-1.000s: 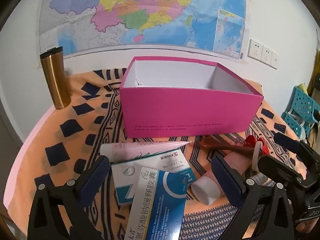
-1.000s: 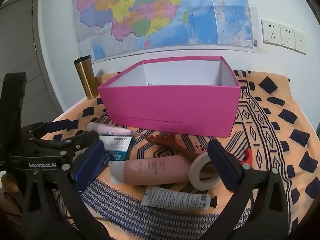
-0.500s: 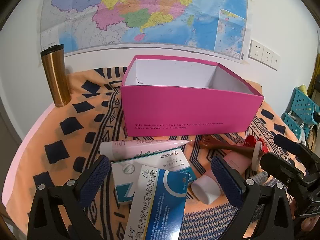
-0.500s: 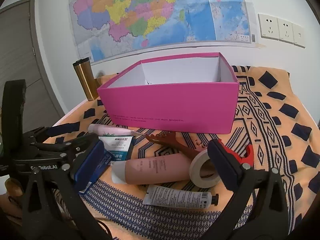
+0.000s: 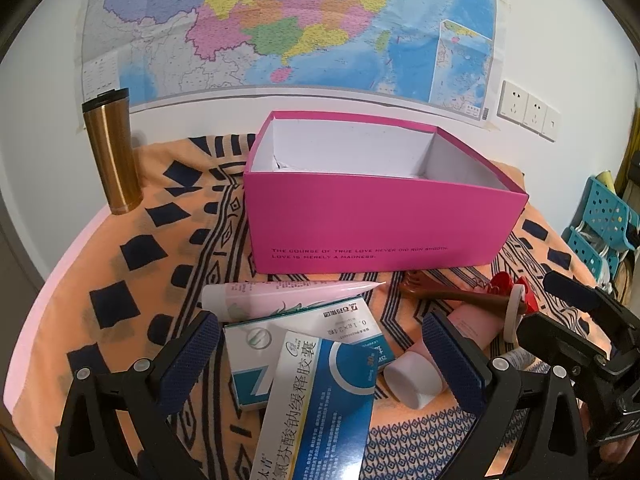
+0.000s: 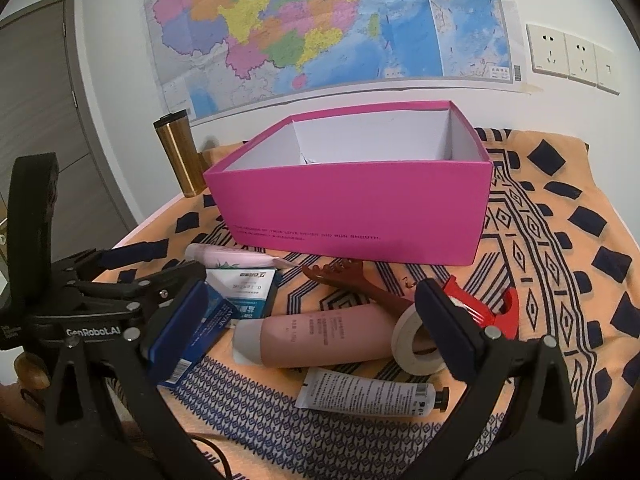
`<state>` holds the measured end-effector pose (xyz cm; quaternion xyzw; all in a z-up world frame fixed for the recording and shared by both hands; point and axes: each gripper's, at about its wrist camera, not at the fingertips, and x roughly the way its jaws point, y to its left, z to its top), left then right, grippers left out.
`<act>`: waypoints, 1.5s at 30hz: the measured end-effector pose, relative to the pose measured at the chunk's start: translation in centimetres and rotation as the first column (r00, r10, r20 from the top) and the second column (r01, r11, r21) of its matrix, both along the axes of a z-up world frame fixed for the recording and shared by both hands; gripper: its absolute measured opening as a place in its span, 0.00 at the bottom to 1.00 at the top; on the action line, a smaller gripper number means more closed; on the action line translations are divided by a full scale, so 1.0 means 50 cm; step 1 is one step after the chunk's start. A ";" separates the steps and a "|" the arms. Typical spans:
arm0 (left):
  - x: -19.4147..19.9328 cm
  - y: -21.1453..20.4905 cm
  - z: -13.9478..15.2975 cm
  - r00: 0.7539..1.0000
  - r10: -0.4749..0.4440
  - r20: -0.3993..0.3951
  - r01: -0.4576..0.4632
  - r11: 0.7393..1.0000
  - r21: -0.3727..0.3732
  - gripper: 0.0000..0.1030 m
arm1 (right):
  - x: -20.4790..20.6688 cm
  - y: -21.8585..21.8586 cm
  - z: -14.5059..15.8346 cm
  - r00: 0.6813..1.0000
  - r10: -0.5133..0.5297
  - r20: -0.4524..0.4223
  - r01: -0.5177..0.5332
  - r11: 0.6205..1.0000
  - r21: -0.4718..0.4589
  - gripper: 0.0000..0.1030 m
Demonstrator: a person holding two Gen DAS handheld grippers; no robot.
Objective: Organize rigid objects
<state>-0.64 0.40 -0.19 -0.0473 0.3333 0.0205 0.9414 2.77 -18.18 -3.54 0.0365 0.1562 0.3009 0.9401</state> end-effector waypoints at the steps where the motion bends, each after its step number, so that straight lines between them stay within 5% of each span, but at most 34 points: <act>1: 0.000 0.000 0.000 1.000 0.000 0.000 0.000 1.000 0.000 1.00 | 0.000 0.000 0.000 1.000 0.001 0.001 -0.001 1.000 0.001 1.00; 20: 0.000 0.001 0.000 1.000 0.001 -0.001 -0.001 1.000 -0.002 1.00 | 0.010 0.010 0.000 0.999 0.033 -0.017 -0.033 0.999 0.001 1.00; 32: -0.002 0.084 -0.014 0.999 0.031 -0.011 -0.032 0.997 -0.066 1.00 | 0.027 0.038 -0.001 0.996 0.086 -0.036 -0.087 0.996 -0.028 1.00; 45: 0.033 0.185 -0.051 0.995 0.058 -0.077 -0.066 0.992 -0.110 0.92 | 0.087 0.109 0.000 0.976 0.191 -0.105 -0.200 0.977 -0.080 0.80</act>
